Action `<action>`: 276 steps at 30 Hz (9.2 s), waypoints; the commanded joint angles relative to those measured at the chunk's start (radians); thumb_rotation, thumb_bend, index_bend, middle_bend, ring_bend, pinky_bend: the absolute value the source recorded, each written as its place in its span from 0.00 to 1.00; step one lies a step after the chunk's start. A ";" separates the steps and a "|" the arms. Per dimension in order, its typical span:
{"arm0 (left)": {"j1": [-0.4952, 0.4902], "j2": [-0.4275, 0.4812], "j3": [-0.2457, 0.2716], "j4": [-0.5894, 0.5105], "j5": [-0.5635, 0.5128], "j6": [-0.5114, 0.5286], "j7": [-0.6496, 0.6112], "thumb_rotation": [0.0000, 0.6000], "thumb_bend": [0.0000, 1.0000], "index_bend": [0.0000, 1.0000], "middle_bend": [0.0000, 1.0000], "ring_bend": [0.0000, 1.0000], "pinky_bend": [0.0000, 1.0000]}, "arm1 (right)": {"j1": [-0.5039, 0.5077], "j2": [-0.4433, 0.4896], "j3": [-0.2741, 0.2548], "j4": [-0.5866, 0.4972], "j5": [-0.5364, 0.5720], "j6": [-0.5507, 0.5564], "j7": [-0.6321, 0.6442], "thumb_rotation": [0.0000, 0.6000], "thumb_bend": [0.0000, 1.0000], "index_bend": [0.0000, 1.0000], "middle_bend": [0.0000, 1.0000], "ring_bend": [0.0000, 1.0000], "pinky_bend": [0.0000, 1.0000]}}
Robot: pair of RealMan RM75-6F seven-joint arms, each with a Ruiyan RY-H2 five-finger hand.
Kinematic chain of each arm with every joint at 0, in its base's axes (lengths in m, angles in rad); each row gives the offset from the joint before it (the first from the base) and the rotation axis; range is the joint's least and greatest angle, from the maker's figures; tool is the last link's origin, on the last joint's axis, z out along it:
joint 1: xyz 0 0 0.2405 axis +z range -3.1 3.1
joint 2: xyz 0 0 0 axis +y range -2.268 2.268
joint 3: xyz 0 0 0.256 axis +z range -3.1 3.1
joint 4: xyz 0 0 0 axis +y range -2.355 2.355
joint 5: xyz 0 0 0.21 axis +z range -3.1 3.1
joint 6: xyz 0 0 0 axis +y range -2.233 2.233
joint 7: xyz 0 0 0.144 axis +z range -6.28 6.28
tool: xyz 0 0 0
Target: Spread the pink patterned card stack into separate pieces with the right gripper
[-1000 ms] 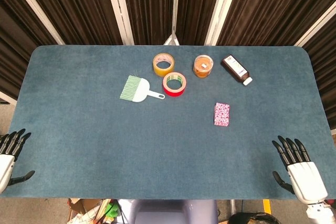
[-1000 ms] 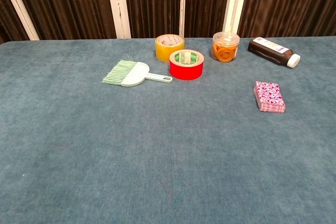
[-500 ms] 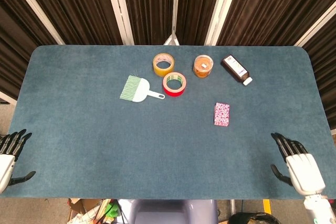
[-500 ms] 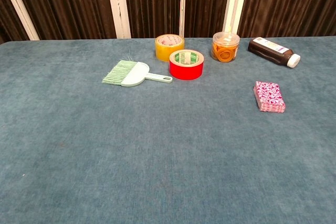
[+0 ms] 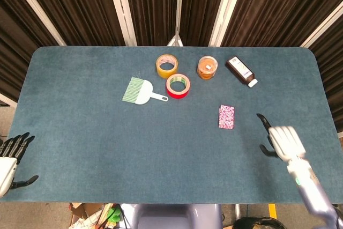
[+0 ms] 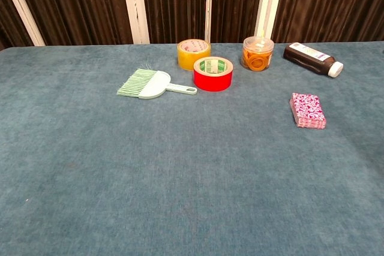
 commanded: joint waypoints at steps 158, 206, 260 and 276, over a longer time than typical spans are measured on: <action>-0.038 0.037 0.025 -0.023 -0.012 -0.076 -0.052 1.00 0.04 0.00 0.00 0.00 0.00 | 0.510 -0.347 -0.083 0.487 1.094 -0.225 -0.320 1.00 0.32 0.00 0.90 0.92 0.83; -0.042 0.046 0.026 -0.016 -0.013 -0.084 -0.089 1.00 0.04 0.00 0.00 0.00 0.00 | 0.557 -0.430 -0.043 0.415 0.929 -0.157 -0.294 1.00 0.31 0.24 0.90 0.91 0.83; -0.042 0.045 0.028 -0.018 -0.006 -0.079 -0.076 1.00 0.04 0.00 0.00 0.00 0.00 | 0.505 -0.449 -0.059 0.270 0.823 -0.045 -0.303 1.00 0.31 0.00 0.89 0.90 0.83; -0.042 0.046 0.027 -0.020 -0.011 -0.082 -0.076 1.00 0.04 0.00 0.00 0.00 0.00 | 0.501 -0.476 -0.043 0.347 0.852 -0.063 -0.313 1.00 0.32 0.00 0.89 0.89 0.83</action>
